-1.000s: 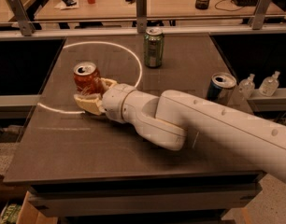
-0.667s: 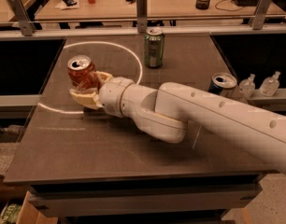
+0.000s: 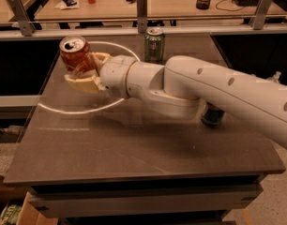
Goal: Knock coke can over
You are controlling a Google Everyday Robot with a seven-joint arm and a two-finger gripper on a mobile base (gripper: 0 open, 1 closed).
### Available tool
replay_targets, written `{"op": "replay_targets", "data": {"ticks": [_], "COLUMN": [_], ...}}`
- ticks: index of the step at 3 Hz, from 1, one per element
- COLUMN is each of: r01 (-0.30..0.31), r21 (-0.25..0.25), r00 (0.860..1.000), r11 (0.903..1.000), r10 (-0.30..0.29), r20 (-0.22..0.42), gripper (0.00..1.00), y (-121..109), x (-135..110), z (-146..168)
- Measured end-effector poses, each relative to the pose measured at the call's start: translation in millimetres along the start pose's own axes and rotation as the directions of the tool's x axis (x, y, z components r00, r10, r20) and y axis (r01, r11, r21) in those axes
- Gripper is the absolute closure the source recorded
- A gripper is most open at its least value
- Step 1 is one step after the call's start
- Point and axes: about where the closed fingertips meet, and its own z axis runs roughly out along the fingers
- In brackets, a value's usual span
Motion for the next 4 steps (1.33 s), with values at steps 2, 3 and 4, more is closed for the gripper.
{"op": "replay_targets", "data": {"ticks": [2,3,4], "r01": [0.153,0.312,0.491], "r21": [-0.095,-0.205,-0.344], "r00": [0.987,0.943,0.841], "r11": [0.9837,0.9276,0.7999], "r10": [-0.157,-0.329,-0.539], "r20": [-0.045,-0.052,-0.051], "gripper": [1.0,1.0,1.0], "y": [-18,-37,-46], "x": [-59,-75,-62], "z": [-11,-17,-24]}}
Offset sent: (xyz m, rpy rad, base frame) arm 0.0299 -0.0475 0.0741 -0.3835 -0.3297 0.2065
